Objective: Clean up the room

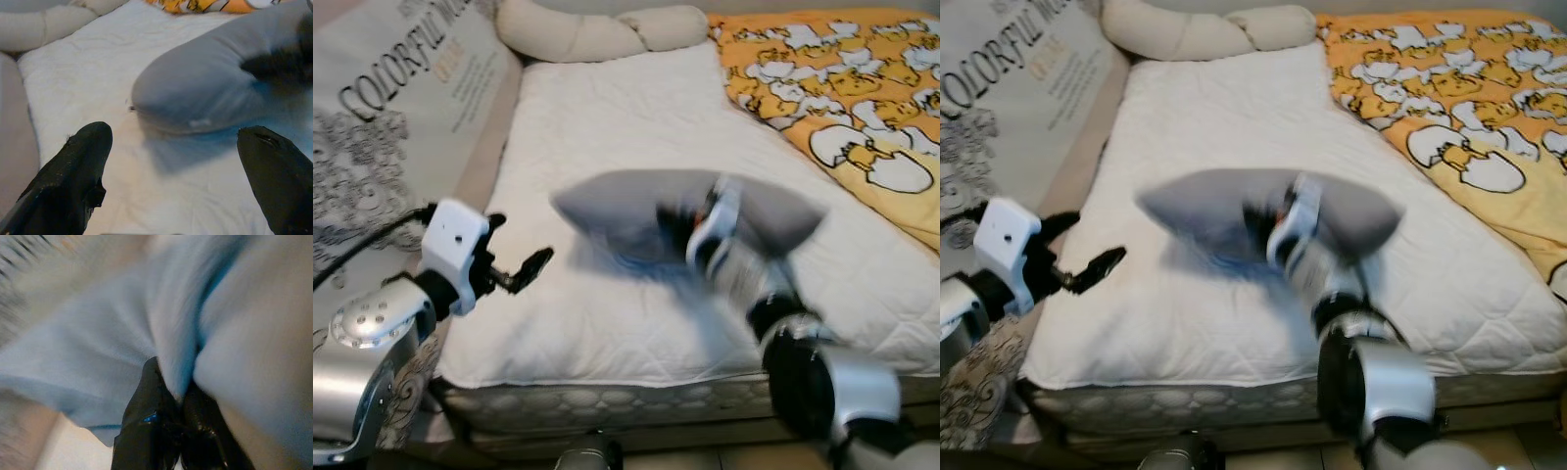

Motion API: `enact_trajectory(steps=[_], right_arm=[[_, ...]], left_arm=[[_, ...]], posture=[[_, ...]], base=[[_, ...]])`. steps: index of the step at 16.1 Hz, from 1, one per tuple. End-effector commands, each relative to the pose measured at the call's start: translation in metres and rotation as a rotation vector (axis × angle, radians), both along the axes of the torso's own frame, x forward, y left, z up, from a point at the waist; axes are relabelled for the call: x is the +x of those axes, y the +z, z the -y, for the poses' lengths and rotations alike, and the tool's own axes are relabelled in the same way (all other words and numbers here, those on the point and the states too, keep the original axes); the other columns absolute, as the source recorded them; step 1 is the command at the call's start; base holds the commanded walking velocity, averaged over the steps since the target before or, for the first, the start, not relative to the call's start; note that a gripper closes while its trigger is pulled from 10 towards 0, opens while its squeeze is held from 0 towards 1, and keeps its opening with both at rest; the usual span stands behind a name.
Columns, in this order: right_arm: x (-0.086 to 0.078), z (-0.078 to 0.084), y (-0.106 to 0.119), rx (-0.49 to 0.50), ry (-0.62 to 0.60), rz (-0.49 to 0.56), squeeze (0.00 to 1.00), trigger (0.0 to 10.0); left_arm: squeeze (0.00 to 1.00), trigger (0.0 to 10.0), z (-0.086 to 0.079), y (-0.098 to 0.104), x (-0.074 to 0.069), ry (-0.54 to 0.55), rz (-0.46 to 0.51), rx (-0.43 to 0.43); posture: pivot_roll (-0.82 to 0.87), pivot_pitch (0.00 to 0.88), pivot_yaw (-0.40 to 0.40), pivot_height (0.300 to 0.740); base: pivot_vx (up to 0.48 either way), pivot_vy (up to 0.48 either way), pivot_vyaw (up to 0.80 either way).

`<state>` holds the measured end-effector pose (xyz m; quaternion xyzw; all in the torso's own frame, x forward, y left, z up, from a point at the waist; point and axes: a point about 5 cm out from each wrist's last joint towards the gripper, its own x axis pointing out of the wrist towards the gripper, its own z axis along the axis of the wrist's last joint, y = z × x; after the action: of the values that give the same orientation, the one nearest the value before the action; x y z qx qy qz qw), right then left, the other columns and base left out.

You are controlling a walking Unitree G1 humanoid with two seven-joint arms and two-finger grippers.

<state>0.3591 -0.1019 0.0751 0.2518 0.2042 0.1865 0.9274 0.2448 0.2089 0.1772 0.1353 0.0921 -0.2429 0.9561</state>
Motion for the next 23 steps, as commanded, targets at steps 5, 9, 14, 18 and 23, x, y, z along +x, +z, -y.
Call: enact_trajectory(steps=[5,9,14,18,23], right_arm=[[-0.015,0.015,-0.026,-0.016,-0.142,-0.075,1.00,10.0],[-0.024,0.013,-0.032,0.053,-0.137,-0.022,1.00,10.0],[-0.058,0.018,-0.039,0.093,-0.156,0.110,1.00,10.0],[-0.075,0.027,-0.026,0.083,-0.162,0.184,1.00,10.0],[-0.102,0.065,0.018,-0.129,-0.319,0.305,0.00,10.0]], left_arm=[[0.00,10.0,-0.004,-0.006,-0.004,0.007,-0.016,0.031],[0.00,10.0,0.000,-0.011,-0.003,-0.009,-0.027,0.026],[0.00,10.0,0.009,-0.017,0.002,-0.025,-0.023,0.003],[0.00,10.0,0.013,-0.021,0.002,0.000,-0.029,-0.037],[0.00,10.0,0.037,-0.031,0.000,0.119,-0.024,-0.169]], posture=[[0.20,0.000,0.096,0.740],[0.17,0.000,0.098,0.740],[0.13,0.000,0.100,0.740],[0.11,0.000,0.086,0.740],[0.02,0.000,0.067,0.740]], base=[[0.000,0.000,0.00],[0.000,0.000,0.00],[0.000,0.000,0.00],[0.000,0.000,0.00],[0.000,0.000,0.00]])
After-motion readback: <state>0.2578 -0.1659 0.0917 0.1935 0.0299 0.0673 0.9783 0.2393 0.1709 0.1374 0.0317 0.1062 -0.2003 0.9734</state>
